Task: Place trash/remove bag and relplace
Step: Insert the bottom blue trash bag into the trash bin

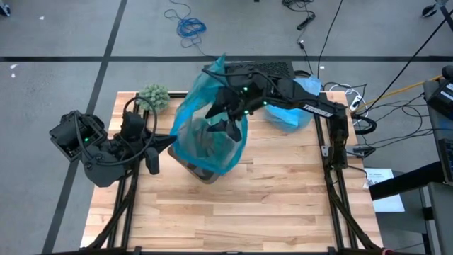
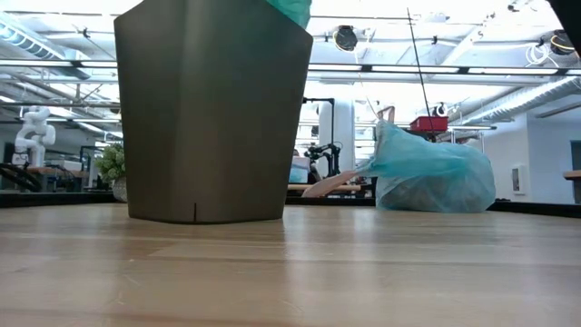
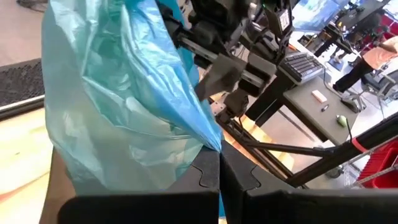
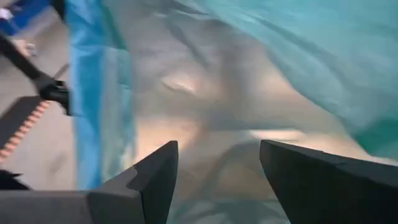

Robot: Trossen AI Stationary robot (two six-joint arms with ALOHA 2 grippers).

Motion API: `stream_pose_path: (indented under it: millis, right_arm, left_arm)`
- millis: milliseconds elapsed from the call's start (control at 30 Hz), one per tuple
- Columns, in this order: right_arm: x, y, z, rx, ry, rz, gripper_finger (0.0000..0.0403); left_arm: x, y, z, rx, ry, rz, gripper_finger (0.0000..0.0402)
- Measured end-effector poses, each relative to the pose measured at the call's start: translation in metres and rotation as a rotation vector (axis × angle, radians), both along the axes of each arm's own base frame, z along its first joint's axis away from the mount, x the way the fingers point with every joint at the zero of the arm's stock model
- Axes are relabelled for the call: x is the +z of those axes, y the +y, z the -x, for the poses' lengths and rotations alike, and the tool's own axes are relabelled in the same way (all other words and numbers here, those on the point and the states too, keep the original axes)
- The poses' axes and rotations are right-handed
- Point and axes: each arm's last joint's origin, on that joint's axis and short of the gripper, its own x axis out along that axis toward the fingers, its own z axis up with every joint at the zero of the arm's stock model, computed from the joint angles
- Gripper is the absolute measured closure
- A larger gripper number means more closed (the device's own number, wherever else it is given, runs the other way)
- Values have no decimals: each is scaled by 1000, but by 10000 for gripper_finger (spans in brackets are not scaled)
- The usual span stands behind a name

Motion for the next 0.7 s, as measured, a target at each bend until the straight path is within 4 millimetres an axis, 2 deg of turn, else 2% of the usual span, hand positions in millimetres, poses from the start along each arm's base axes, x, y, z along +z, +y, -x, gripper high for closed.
stream_pose_path:
  millis: [167,433,567,700]
  right_arm:
    - [8,5,1,57,-59,-42,181]
    - [36,6,24,26,-171,-8,181]
    - [50,6,40,-1,-218,16,181]
    - [55,4,47,-18,-227,12,181]
  left_arm:
    - [1,-1,-1,6,-19,25,402]
    - [8,1,2,-23,-40,69,401]
    - [16,4,6,-62,-73,94,402]
    - [32,8,11,-124,-164,81,402]
